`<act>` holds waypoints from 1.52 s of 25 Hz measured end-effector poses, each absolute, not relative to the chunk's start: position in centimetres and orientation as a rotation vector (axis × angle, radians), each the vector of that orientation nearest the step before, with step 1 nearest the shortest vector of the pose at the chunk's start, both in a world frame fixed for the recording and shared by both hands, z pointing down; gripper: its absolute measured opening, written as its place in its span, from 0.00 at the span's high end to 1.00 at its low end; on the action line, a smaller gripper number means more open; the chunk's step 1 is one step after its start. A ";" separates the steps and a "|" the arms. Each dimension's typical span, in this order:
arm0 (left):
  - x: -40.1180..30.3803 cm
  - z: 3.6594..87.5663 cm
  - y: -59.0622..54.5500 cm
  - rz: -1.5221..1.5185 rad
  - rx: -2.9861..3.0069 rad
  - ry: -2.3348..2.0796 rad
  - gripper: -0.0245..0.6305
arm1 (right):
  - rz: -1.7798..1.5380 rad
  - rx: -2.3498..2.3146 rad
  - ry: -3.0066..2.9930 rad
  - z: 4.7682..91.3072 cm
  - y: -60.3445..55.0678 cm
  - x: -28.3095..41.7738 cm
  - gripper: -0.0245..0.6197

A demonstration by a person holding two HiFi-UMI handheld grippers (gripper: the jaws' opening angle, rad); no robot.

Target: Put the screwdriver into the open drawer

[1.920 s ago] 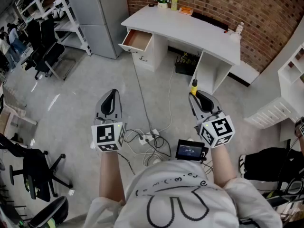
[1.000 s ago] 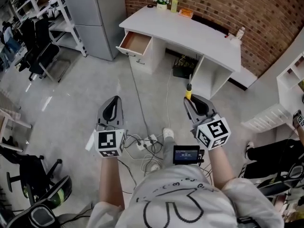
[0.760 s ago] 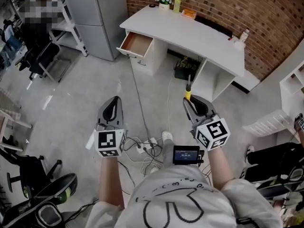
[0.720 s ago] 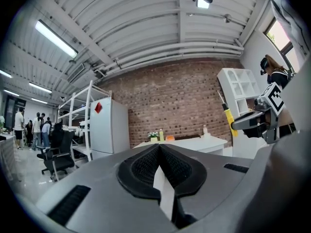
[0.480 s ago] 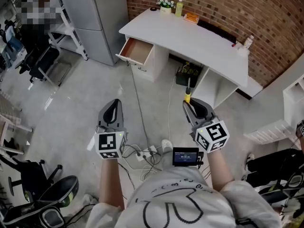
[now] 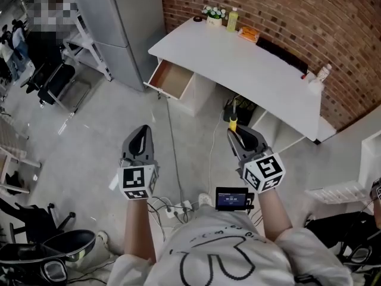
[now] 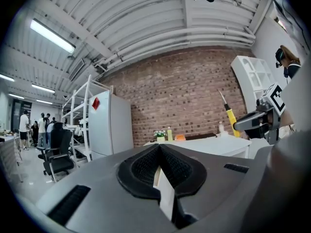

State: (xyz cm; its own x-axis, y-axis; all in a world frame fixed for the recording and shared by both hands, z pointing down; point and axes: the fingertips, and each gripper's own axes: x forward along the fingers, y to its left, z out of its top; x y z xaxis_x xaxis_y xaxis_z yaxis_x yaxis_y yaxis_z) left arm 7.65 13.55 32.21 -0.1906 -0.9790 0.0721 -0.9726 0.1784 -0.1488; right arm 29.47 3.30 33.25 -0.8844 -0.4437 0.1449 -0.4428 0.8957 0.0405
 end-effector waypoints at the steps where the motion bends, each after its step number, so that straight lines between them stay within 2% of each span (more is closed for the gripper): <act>1: 7.4 32.1 12.5 -0.250 -1.963 2.386 0.95 | -0.007 0.676 -2.912 33.3 2.1 29.2 0.85; 9: 6.3 31.7 7.5 -0.253 -1.901 2.434 0.95 | 0.005 0.611 -2.925 33.5 -4.0 27.8 0.85; 25: 7.0 32.1 4.7 -0.304 -1.913 2.414 0.95 | 0.078 0.628 -2.934 35.2 -6.9 28.4 0.85; 38: 0.6 33.1 -1.1 -0.306 -1.964 2.395 0.95 | 0.078 0.629 -2.897 36.1 -11.7 21.8 0.85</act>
